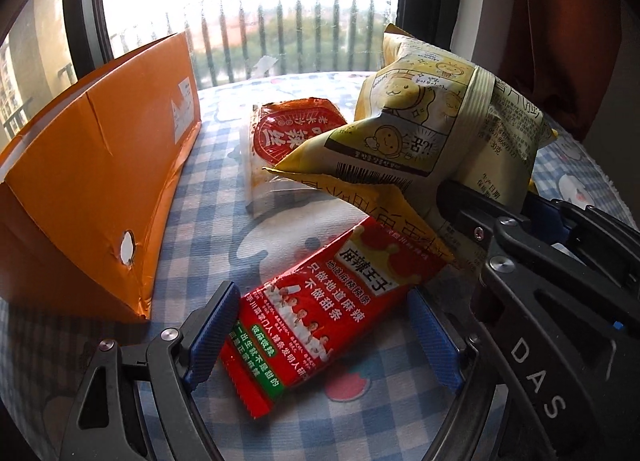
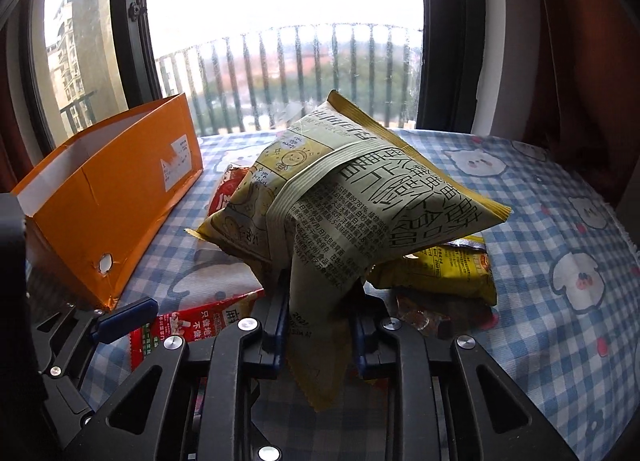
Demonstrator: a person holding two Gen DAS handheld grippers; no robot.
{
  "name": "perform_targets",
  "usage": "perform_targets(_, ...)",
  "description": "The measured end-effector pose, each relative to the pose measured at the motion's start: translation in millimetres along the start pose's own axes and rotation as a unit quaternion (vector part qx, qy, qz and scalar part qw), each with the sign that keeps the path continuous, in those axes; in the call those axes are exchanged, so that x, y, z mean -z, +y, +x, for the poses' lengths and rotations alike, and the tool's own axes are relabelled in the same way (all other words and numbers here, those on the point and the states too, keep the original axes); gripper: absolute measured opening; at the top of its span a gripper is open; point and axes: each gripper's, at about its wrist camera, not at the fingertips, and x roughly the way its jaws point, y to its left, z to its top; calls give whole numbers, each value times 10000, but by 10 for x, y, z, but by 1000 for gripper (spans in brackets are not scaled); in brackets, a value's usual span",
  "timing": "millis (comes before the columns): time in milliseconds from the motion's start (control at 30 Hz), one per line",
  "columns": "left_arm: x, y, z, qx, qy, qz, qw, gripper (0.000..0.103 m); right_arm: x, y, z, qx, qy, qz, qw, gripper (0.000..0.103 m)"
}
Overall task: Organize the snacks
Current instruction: 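Lower the left tool onto the red spicy-strip packet and close it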
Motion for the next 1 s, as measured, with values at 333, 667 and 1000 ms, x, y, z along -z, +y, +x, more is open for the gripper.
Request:
perform_targets(333,143,-34,-57,-98,184,166,9996,86,98,30,-97,141,22,75,9999,27)
perform_targets(667,239,-100,-172,-197,345,31,9992,81,168,7,-235,368,-54,156,9992,27)
perform_targets(1000,28,-57,-25,-416,209,114,9989,82,143,6,-150,413,-48,168,9990,27)
